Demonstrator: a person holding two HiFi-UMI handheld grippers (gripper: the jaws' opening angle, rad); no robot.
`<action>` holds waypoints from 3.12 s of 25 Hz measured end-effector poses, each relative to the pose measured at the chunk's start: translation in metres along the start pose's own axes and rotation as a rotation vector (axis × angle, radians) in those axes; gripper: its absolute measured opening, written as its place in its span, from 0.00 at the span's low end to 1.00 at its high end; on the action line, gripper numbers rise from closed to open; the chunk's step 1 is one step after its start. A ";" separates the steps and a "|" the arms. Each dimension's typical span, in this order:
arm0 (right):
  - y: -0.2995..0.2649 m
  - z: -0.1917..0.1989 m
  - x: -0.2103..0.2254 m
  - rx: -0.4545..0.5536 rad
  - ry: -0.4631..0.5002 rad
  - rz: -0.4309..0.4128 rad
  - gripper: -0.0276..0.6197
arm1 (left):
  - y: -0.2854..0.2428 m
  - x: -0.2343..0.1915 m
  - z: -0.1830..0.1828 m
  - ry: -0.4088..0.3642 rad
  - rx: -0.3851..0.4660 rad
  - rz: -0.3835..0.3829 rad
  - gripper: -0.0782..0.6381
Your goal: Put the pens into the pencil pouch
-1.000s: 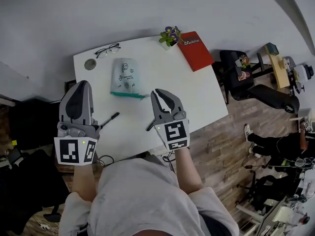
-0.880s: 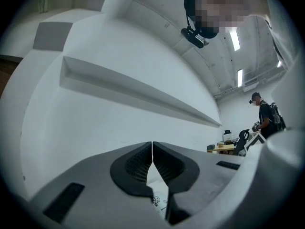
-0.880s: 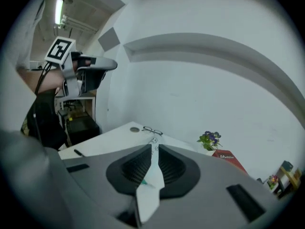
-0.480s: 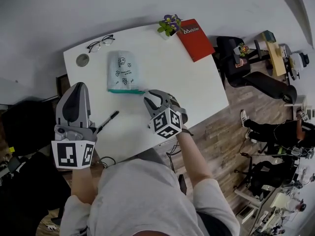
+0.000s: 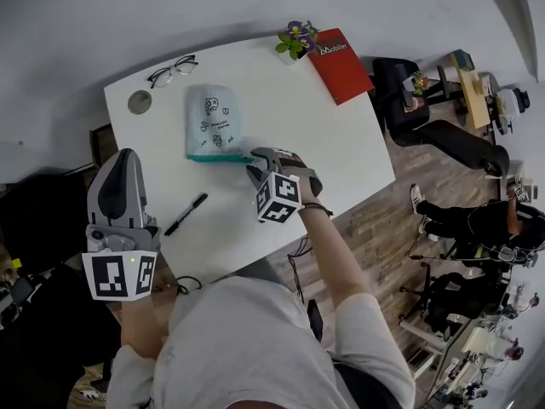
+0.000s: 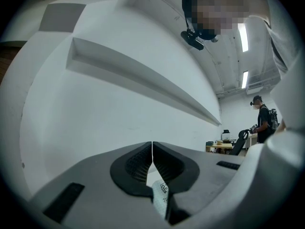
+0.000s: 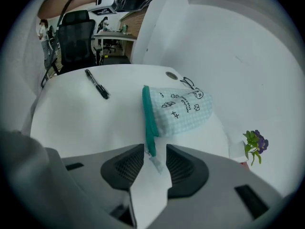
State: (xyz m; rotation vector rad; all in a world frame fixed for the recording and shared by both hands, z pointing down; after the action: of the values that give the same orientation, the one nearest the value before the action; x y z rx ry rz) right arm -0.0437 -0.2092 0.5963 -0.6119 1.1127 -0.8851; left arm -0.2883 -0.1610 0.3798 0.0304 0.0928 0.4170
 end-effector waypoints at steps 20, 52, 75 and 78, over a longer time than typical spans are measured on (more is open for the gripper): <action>0.045 -0.031 0.018 0.205 -0.387 0.063 0.14 | 0.007 0.001 -0.002 -0.012 0.008 0.009 0.15; 0.236 -0.009 0.073 0.773 -0.762 0.147 0.14 | 0.064 0.092 0.025 -0.067 -0.185 -0.054 0.15; 0.249 0.004 0.052 0.743 -0.834 0.185 0.14 | 0.002 0.110 0.215 -0.165 -1.057 0.549 0.27; 0.250 0.008 0.050 0.728 -0.847 0.198 0.14 | -0.002 0.111 0.227 -0.179 -1.126 0.576 0.27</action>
State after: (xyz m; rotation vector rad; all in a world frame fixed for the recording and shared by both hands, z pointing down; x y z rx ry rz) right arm 0.0464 -0.1199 0.3748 -0.2035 0.0514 -0.6792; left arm -0.1648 -0.1201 0.5967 -1.0347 -0.3449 0.9906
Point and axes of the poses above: the fingertips, and each gripper's own axes: y backward along the fingers, x to its right, z out of its underside, the point moved 5 cm from there along y, backward along the fingers, and after that the axes turned 9 degrees about z, right-handed, at the moved point
